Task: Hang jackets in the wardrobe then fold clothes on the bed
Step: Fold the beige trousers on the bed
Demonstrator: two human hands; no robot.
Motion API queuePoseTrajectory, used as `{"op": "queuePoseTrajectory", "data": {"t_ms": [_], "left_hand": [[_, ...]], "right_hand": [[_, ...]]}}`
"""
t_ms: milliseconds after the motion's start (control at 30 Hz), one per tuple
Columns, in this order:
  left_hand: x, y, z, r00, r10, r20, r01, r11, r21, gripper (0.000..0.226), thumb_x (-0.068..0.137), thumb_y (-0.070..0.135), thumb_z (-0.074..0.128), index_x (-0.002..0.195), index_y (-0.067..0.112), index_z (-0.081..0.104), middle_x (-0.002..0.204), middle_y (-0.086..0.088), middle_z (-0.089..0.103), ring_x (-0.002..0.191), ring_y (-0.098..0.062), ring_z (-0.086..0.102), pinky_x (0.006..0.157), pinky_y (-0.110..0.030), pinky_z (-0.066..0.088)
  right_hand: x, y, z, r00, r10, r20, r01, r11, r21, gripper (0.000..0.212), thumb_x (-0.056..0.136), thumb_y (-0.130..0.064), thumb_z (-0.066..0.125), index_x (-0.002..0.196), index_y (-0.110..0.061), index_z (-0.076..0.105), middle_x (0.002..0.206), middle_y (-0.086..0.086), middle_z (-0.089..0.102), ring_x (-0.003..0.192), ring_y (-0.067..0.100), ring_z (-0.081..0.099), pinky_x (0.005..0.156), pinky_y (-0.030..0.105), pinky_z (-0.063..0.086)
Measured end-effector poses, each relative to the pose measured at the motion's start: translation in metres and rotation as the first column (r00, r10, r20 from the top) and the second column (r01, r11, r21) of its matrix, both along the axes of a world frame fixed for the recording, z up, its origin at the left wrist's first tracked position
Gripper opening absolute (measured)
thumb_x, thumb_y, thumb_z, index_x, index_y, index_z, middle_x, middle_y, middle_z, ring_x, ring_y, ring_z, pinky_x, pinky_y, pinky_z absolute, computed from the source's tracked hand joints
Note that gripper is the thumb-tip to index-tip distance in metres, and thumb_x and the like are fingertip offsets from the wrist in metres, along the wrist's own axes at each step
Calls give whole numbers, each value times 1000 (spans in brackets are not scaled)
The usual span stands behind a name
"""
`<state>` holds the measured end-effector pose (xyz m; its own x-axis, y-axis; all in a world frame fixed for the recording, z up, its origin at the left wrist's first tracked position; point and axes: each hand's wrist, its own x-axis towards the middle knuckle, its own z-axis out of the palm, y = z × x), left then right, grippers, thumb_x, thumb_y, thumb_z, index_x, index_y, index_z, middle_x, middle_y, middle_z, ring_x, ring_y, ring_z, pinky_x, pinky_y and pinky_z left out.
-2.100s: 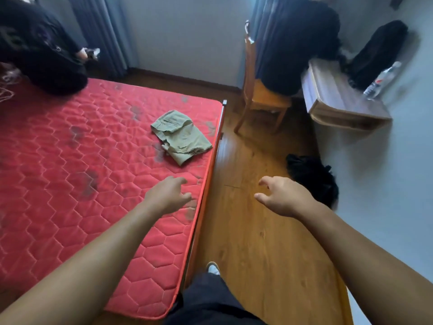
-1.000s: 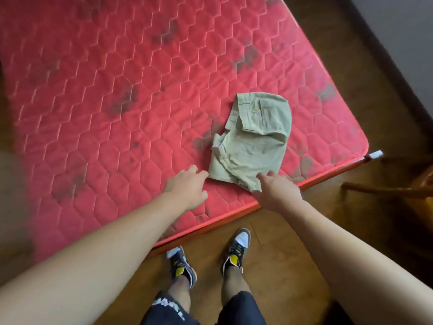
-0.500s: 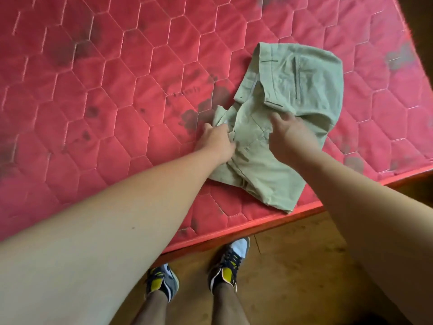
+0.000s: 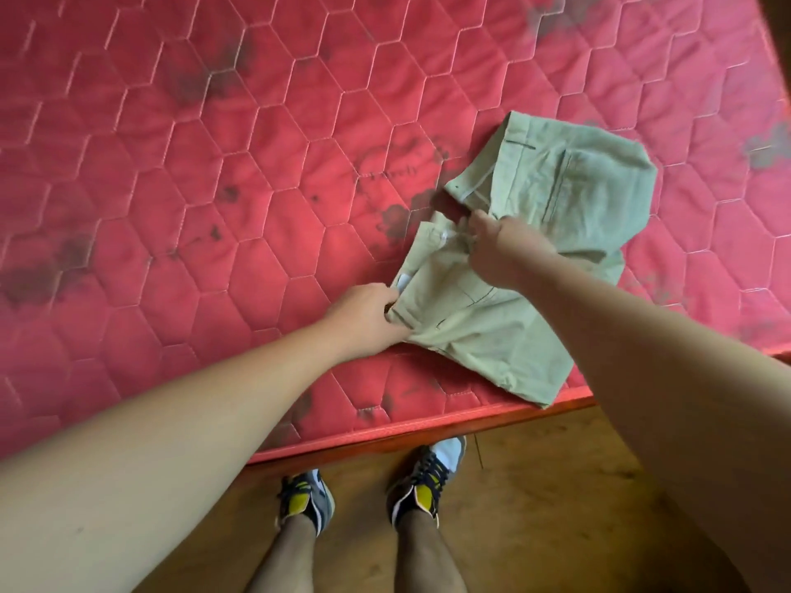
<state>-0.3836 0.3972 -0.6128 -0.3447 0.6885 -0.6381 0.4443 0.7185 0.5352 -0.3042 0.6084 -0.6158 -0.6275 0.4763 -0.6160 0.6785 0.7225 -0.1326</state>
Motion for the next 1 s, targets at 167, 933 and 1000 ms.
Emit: {"op": "queuePoseTrajectory", "data": {"t_ms": [167,933,1000], "left_hand": [[1,-24,-16,972,125,197,-140,988,64,37,87,1,54,113,26,51,95,7,60,88,-18,58,76,-30,48],[-71,191,-89,446,-571,-689,759,650,-48,31,90,-1,50,112,16,63,113,-7,64,115,-29,57,110,-44,33],[-78,164,-72,417,-598,-685,754,648,-106,23,92,3,48,107,14,61,109,-7,67,110,-30,61,103,-42,37]], "right_hand": [[18,-76,-19,983,-169,-76,169,986,-9,52,96,-52,47,142,-30,37,139,19,42,125,42,45,90,51,49],[60,-128,-95,961,34,-275,-12,997,82,33,91,-26,62,123,-21,52,103,9,54,85,36,56,56,37,33],[66,-124,-74,958,48,-284,-50,999,-2,34,94,-15,53,125,-22,41,108,8,49,87,36,57,56,38,34]]}}
